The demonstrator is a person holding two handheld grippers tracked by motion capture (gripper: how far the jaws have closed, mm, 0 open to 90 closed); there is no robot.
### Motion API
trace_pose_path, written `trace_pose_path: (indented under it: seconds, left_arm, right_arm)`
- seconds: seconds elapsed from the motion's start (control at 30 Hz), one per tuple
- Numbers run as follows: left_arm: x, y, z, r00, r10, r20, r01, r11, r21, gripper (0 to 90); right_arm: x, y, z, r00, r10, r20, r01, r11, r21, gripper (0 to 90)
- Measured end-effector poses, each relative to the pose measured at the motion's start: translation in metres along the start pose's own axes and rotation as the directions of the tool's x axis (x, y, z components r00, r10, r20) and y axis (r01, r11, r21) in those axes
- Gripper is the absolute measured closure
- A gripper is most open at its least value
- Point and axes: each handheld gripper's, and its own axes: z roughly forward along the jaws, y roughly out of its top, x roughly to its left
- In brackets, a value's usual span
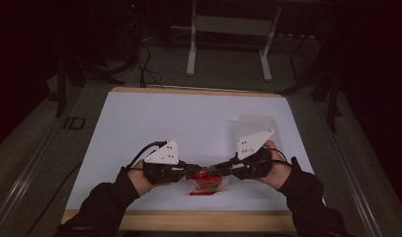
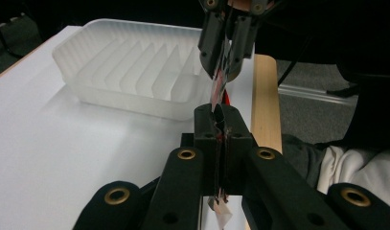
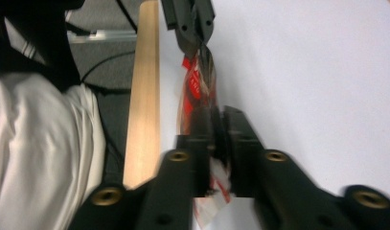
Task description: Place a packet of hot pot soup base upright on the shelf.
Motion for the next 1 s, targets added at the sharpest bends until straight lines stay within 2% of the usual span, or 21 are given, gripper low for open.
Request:
trace_pose_path:
  seconds: [0.03, 0.13, 0.27, 0.47, 0.5, 0.53, 0.57, 0.63, 0.67, 0.73, 0.83, 0.93, 1.0]
  left_arm:
    - [0.000, 0.000, 0.000, 1.0000, -0.001, -0.001, 0.001, 1.0000, 0.000, 87.5]
    - [0.000, -0.001, 0.000, 1.0000, -0.007, -0.001, 0.007, 1.0000, -0.007, 87.3]
    - [-0.001, 0.002, -0.002, 1.0000, -0.004, 0.003, 0.004, 0.9998, -0.019, 86.8]
    - [-0.002, 0.006, -0.005, 1.0000, -0.003, -0.002, 0.003, 0.9994, -0.033, 85.3]
    - [-0.002, 0.008, -0.007, 1.0000, -0.003, 0.000, 0.003, 0.9991, -0.042, 80.7]
    - [-0.002, 0.009, -0.008, 1.0000, -0.008, -0.002, 0.007, 0.9986, -0.052, 80.7]
    - [-0.002, 0.010, -0.009, 0.9998, -0.015, -0.009, 0.014, 0.9977, -0.067, 77.9]
    - [-0.002, 0.011, -0.014, 0.9995, -0.026, -0.016, 0.024, 0.9955, -0.092, 58.4]
    - [-0.002, 0.011, -0.017, 0.9993, -0.038, -0.006, 0.037, 0.9933, -0.109, 53.4]
    - [-0.002, 0.011, -0.022, 0.9982, -0.050, -0.033, 0.045, 0.9906, -0.129, 41.3]
    - [-0.001, 0.009, -0.032, 0.9950, -0.075, -0.065, 0.062, 0.9810, -0.184, 35.5]
    - [-0.001, 0.006, -0.042, 0.9912, -0.090, -0.097, 0.068, 0.9757, -0.208, 24.7]
    - [0.001, 0.002, -0.048, 0.9890, -0.116, -0.092, 0.095, 0.9737, -0.207, 16.3]
  right_arm:
    - [-0.001, 0.000, 0.001, 1.0000, -0.005, -0.008, 0.005, 1.000, 0.008, 89.3]
    - [0.000, 0.001, 0.001, 0.9998, -0.012, -0.019, 0.012, 1.000, 0.021, 90.0]
    - [-0.004, 0.004, -0.002, 0.9990, 0.020, -0.040, -0.019, 1.000, 0.015, 90.0]
    - [-0.004, 0.009, -0.007, 0.9991, 0.025, -0.035, -0.024, 1.000, 0.014, 90.0]
    - [-0.005, 0.011, -0.010, 0.9991, 0.024, -0.033, -0.024, 1.000, 0.004, 90.0]
    - [-0.005, 0.011, -0.010, 0.9991, 0.024, -0.033, -0.024, 1.000, 0.004, 90.0]
    - [-0.006, 0.011, -0.011, 0.9989, 0.026, -0.038, -0.026, 1.000, 0.005, 90.0]
    - [-0.007, 0.012, -0.014, 0.9994, 0.022, -0.028, -0.022, 1.000, 0.001, 90.0]
    - [-0.008, 0.013, -0.016, 0.9995, 0.019, -0.026, -0.019, 1.000, -0.006, 90.0]
    - [-0.011, 0.013, -0.021, 0.9997, 0.011, -0.023, -0.011, 1.000, -0.010, 90.0]
    - [-0.014, 0.015, -0.028, 1.0000, 0.000, -0.007, 0.000, 1.000, -0.014, 90.0]
    - [-0.017, 0.016, -0.037, 0.9995, -0.017, 0.025, 0.018, 0.999, -0.030, 90.0]
    - [-0.019, 0.017, -0.043, 0.9989, -0.022, 0.040, 0.024, 0.999, -0.044, 90.0]
